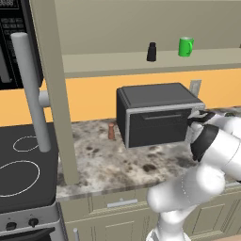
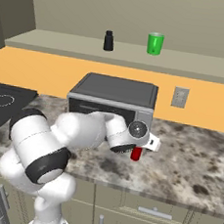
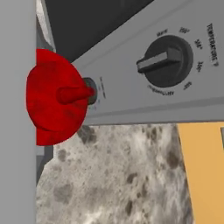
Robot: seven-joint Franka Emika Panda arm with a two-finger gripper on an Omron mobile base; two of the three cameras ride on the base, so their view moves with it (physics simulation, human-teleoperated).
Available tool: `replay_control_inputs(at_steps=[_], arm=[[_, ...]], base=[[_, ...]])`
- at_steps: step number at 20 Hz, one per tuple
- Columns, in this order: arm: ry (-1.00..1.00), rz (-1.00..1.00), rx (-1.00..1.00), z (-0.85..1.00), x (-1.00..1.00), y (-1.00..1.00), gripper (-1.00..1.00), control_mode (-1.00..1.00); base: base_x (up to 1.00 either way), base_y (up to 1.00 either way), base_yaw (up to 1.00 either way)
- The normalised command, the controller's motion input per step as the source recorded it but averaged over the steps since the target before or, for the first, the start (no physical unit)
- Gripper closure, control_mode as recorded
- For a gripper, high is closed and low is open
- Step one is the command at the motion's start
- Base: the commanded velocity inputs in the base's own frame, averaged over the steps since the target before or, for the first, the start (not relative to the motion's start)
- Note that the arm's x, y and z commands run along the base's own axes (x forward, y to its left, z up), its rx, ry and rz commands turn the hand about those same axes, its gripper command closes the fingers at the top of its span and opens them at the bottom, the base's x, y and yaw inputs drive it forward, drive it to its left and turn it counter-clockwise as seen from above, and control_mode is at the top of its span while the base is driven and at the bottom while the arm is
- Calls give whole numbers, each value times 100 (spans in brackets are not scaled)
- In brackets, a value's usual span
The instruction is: Pick the ketchup and shaker from the counter and place them in the cabinet.
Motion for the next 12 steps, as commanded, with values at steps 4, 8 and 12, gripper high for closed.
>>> replay_control_inputs(at_steps=[4, 8, 12], arm=[[0, 0, 2, 97, -42, 0, 100, -100], [-2, 0, 1, 100, -49, 4, 100, -100], [-1, 0, 0, 100, -58, 8, 100, -100]], base=[[0, 0, 0], [0, 0, 0], [0, 0, 0]])
